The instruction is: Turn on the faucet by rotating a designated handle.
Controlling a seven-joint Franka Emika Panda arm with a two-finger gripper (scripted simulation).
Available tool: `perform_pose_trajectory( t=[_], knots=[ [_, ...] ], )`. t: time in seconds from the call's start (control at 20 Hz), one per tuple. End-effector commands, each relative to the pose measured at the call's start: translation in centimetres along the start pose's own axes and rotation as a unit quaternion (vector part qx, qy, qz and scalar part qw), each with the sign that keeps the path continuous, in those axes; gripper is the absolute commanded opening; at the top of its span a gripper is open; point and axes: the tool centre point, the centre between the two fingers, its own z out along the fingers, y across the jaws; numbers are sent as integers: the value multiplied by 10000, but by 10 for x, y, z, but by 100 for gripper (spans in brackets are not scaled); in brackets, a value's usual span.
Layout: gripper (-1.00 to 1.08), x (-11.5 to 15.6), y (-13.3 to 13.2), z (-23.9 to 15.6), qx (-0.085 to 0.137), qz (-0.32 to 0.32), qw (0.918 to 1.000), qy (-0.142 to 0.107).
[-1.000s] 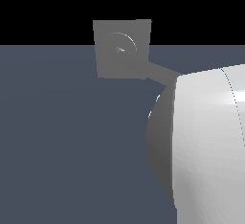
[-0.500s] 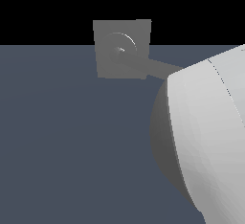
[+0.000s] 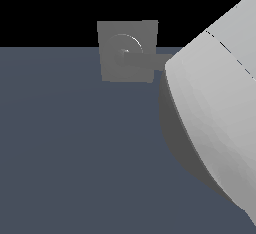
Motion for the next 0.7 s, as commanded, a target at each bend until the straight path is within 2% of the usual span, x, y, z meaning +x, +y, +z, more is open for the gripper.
perform_pose_trajectory(
  t=[0.0,0.65],
  knots=[
    [-100,-25,-45,-4,902,-50,9932,-738],
    [-100,18,-42,4,914,-51,9933,-702]
  ],
)
